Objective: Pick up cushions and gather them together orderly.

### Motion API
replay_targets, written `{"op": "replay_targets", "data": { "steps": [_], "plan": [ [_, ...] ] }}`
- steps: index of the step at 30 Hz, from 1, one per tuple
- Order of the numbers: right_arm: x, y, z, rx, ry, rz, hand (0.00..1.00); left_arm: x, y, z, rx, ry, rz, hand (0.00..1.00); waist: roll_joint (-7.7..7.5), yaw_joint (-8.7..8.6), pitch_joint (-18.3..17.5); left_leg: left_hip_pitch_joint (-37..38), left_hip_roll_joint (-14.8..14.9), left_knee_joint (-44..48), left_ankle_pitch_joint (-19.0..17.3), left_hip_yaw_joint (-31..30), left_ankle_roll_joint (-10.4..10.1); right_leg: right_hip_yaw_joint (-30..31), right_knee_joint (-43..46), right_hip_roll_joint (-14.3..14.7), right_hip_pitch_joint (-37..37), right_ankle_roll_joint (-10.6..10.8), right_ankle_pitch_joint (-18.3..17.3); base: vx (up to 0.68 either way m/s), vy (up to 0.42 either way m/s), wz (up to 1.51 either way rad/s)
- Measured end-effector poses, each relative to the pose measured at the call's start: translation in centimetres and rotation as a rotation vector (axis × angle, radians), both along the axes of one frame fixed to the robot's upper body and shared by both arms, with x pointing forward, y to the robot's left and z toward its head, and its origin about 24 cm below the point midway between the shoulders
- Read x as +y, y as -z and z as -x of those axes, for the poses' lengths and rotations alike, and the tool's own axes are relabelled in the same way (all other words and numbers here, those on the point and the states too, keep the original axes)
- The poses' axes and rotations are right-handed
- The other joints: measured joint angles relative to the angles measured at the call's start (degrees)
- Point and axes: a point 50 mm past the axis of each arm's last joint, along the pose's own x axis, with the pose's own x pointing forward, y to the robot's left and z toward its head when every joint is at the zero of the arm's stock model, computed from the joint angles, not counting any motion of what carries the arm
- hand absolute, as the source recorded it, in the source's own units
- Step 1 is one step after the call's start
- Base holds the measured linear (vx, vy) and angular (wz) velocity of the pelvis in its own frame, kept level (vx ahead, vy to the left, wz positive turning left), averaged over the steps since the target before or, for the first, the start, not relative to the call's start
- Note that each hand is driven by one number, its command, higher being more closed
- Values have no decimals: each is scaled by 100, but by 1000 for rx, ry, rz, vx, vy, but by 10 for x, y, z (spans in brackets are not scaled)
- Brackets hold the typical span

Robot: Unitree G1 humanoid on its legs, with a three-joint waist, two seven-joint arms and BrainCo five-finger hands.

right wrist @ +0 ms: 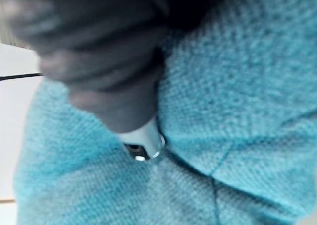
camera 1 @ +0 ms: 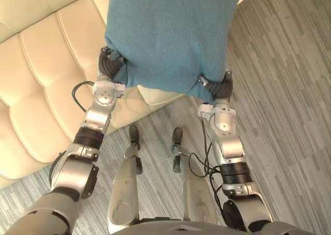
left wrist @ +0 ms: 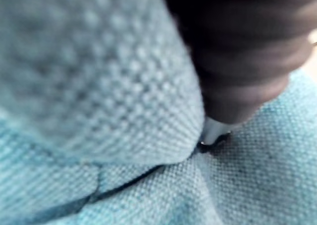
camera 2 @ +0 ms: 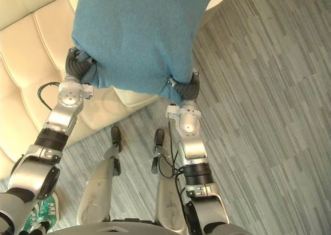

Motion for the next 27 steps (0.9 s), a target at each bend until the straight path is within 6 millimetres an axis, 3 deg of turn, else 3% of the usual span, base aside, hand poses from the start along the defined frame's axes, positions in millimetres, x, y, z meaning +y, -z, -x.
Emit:
{"op": "replay_targets", "data": {
  "steps": [8,12,16,21,27],
  "plan": [
    [-1,34,41,90,-27,30,100,-1,59,50,95,19,152,100,16,-2,-39,776,-27,26,-236,-71,-31,-140,207,-75,743,6,-353,50,-19,6],
    [-3,41,61,111,-57,53,100,4,78,86,118,14,252,100,21,-9,-437,1020,-59,74,-363,-153,-46,-233,212,-120,1072,33,-503,83,4,12],
    [3,63,78,207,-134,62,100,11,99,126,164,-23,358,100,43,32,-1063,1455,-123,-46,-524,-191,-52,-310,145,-191,1579,109,-682,85,23,11],
    [14,77,93,273,-221,74,100,21,108,157,184,-89,418,100,120,59,-1534,1928,-145,-167,-597,-293,-53,-433,-113,-192,2173,134,-715,75,21,9],
    [15,82,99,293,-245,84,100,20,119,175,220,-122,471,100,155,111,-1972,2299,-196,-285,-610,-414,-33,-513,-294,-200,2644,149,-725,37,11,10]
  ]
}}
